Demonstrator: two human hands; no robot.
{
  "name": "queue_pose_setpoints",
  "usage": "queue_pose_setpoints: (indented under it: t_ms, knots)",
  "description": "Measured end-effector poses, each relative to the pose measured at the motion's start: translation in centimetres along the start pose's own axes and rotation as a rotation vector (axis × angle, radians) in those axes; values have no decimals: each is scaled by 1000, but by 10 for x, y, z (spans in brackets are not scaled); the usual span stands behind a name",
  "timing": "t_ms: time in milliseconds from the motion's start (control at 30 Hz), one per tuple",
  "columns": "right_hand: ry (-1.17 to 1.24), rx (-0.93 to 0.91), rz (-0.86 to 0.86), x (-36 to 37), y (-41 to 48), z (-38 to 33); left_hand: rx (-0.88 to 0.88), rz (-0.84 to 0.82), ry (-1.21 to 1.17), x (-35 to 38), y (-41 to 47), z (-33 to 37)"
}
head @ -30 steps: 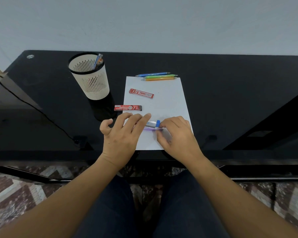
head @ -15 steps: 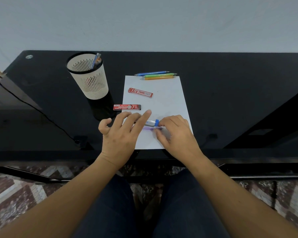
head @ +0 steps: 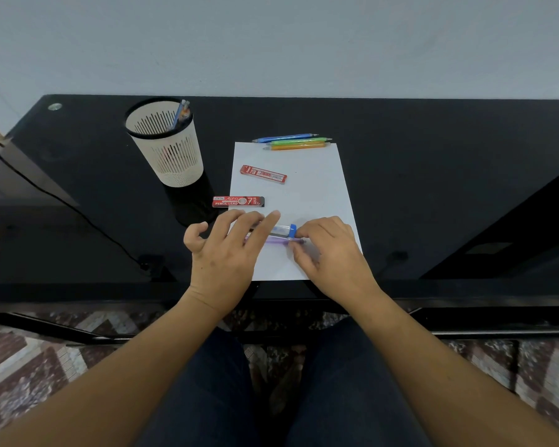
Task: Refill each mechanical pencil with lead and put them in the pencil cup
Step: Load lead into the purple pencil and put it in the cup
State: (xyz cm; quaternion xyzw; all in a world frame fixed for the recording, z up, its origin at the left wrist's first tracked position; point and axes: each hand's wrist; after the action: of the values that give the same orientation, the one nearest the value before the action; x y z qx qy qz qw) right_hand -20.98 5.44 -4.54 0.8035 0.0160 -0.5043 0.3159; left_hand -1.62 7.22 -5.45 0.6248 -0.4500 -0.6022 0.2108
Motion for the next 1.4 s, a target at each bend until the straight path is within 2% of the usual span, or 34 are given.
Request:
queue_pose_setpoints:
  t_ms: [233, 433, 900, 1067, 1400]
  knots:
    - [3, -8, 18, 0, 0, 0, -36, 21, -16, -1, 2, 1]
    - [-3, -9, 2, 1, 0, 0, -81, -41, -67, 1, 0, -1]
    - [-27, -16, -10, -1, 0, 0, -103, -71, -89, -2, 2, 0]
    - [1, -14, 88, -1, -1, -1, -232, -136, -119, -6, 4, 2]
    - [63, 38, 138, -6, -1, -4, -458, -254, -161, -7, 6, 2]
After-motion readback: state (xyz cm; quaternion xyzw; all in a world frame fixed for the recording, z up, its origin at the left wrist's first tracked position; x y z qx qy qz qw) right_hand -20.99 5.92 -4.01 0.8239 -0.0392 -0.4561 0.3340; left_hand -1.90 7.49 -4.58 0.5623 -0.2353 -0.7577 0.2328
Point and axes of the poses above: each hand's wrist, its own y-axis towards the middle knuckle, its own x-axis out of the palm, z = x × y, and after that the axes turned 7 degrees about -y, right-handed
